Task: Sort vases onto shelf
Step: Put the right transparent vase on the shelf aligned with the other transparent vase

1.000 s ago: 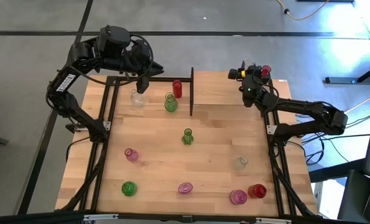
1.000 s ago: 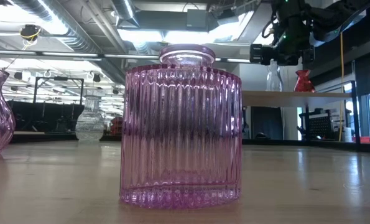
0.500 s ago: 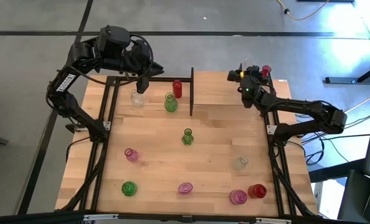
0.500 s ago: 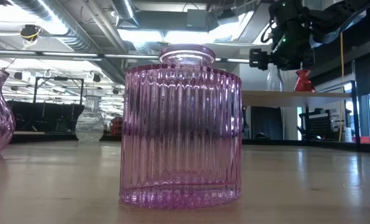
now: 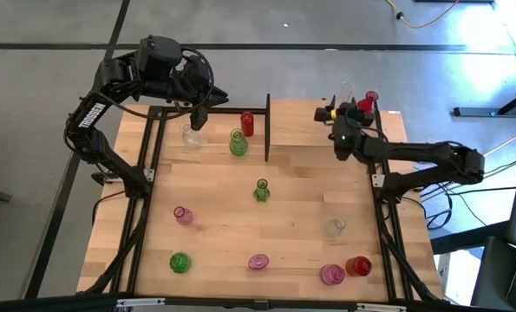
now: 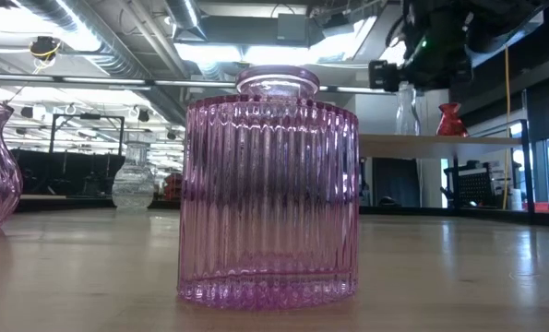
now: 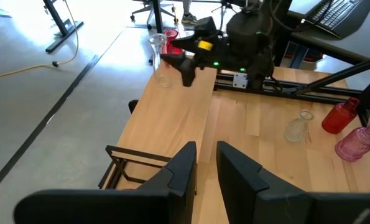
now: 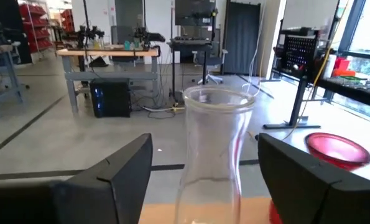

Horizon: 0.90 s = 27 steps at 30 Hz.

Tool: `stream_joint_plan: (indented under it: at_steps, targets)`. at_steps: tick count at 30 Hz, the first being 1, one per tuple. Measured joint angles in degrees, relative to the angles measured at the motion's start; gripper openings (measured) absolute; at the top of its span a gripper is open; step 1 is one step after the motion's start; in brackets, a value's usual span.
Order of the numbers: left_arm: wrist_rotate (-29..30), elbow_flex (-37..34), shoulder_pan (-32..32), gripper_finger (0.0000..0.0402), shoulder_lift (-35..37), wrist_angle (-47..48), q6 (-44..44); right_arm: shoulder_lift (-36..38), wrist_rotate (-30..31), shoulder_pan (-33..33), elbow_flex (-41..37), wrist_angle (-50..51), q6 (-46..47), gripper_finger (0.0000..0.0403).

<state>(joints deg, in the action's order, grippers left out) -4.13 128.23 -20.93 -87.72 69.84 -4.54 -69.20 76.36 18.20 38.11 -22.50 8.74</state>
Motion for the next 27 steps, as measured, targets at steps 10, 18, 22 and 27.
stream_joint_plan:
  at_steps: [10, 18, 22, 27]
  targets:
    - [-0.1, 0.0, 0.0, 0.0057, 0.0, 0.0, 0.8, 3.4, 13.6, -26.1, 0.0, -1.4, -3.9, 0.0271]
    - [-0.2, -1.0, 0.0, 0.0057, 0.0, 3.5, 1.0, 5.9, 13.5, -45.4, 6.3, -14.7, -16.1, 0.0271]
    - [-5.4, -4.7, 0.0, 0.0057, 0.0, 6.0, 1.0, 8.6, 13.5, -53.7, 13.8, -15.3, -24.2, 0.0271]
    - [-13.2, -12.4, 1.5, 0.0057, 0.0, 5.1, -0.2, 11.3, 13.7, -63.1, 22.9, -15.0, -32.2, 0.0271]
